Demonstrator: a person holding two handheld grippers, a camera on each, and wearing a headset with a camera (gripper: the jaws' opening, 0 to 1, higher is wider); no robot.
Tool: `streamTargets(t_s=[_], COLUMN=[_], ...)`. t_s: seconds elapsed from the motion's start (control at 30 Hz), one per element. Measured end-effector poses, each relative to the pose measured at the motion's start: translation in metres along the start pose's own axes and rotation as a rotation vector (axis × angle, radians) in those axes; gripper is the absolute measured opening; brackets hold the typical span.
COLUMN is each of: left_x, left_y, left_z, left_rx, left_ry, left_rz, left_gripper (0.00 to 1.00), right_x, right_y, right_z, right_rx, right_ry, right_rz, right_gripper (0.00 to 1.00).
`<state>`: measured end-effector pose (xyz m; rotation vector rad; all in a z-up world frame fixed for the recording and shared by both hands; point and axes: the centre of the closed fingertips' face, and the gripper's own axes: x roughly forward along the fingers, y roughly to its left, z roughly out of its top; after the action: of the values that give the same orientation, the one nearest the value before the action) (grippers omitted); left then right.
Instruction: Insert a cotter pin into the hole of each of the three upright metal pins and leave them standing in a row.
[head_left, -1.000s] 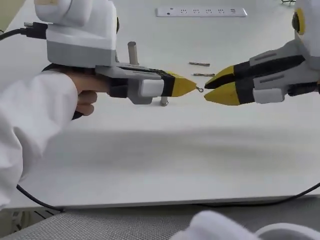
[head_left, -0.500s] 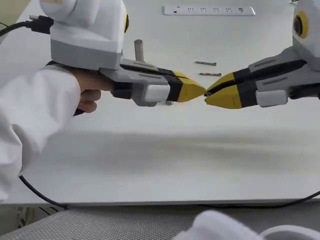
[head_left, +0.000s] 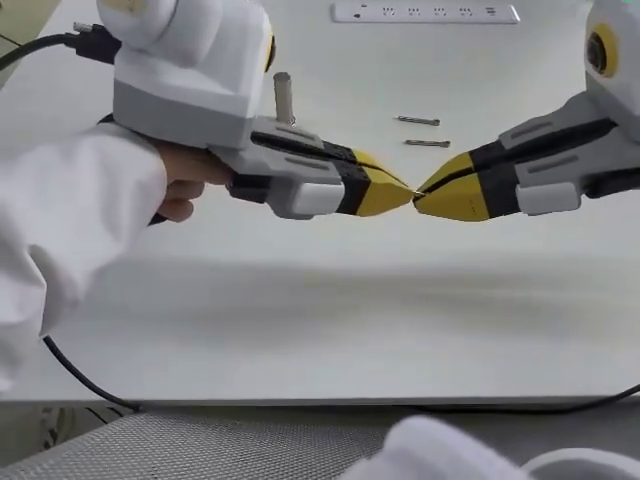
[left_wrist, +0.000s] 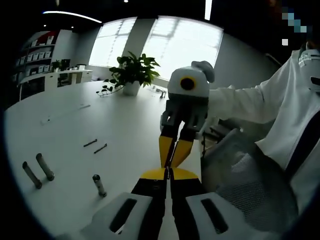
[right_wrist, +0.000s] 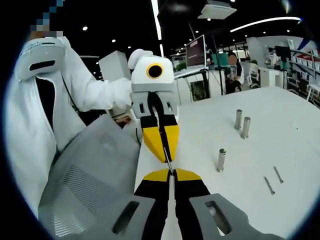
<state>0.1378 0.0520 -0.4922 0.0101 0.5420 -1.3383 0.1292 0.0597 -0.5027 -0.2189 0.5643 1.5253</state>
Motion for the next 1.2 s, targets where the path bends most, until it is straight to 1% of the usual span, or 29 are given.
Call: streamTargets(t_s=[0.1,0.17,0.23,0.27,0.37,0.43,0.53,0.57,0.67,0.73,0.77,0.83,0.9,0.93,0.97,1.07,1.2], left_x=[0.001,0.002,0.002,0.002,0.000,0.000,-0.001,-0.002,-0.003,-0.003,-0.004,-0.004,-0.005,-0.006,-0.007,-0.008,-0.007], left_y=[0.002,0.001,0.002,0.002,0.003,0.003,0.006,0.009,0.011,0.015,0.018,0.023,0.034,0.041,0.046,0.061,0.075], left_z=[-0.003,-0.004,-0.005,-0.004,-0.004,-0.004,-0.003,-0.001,0.000,0.000,0.000,0.001,0.000,-0.002,-0.003,-0.003,-0.003], left_rx=[-0.015,0.018,0.060,0.110,0.198,0.187,0.186,0.200,0.227,0.248,0.255,0.260,0.273,0.284,0.280,0.261,0.244], left_ry=[-0.009,-0.008,-0.003,-0.011,-0.008,-0.005,-0.017,-0.024,-0.022,-0.013,-0.006,-0.009,0.001,0.019,0.027,0.016,0.011], left_rz=[0.007,0.011,0.018,0.017,0.026,0.031,0.042,0.052,0.064,0.083,0.093,0.112,0.158,0.189,0.200,0.239,0.268], left_gripper=[0.00,0.00,0.00,0.00,0.00,0.00,0.01,0.02,0.08,0.16,0.19,0.23,0.26,0.27,0.28,0.30,0.30], right_x=[0.001,0.002,0.003,0.003,0.004,0.004,0.004,0.003,0.002,0.002,0.002,0.002,0.003,0.003,0.004,0.003,0.005], right_y=[0.000,0.001,0.000,0.000,0.000,0.000,-0.003,-0.004,-0.008,-0.012,-0.014,-0.018,-0.024,-0.028,-0.032,-0.048,-0.060], right_z=[-0.001,-0.002,-0.002,-0.002,-0.002,-0.001,0.000,0.001,-0.001,-0.003,-0.004,-0.006,-0.009,-0.010,-0.011,-0.021,-0.027], right_rx=[-0.028,-0.047,-0.069,-0.078,-0.099,-0.111,-0.122,-0.118,-0.125,-0.131,-0.129,-0.125,-0.136,-0.135,-0.134,-0.158,-0.160], right_ry=[0.018,0.035,0.050,0.059,0.073,0.082,0.094,0.099,0.115,0.131,0.139,0.149,0.174,0.179,0.189,0.260,0.287], right_rz=[0.001,0.004,0.003,0.006,0.008,0.010,0.010,0.010,0.005,-0.001,-0.006,-0.012,-0.029,-0.041,-0.053,-0.103,-0.125], right_gripper=[0.00,0.00,0.00,0.00,0.00,0.00,0.00,0.00,0.00,0.00,0.00,0.00,0.00,0.00,0.00,0.00,0.00])
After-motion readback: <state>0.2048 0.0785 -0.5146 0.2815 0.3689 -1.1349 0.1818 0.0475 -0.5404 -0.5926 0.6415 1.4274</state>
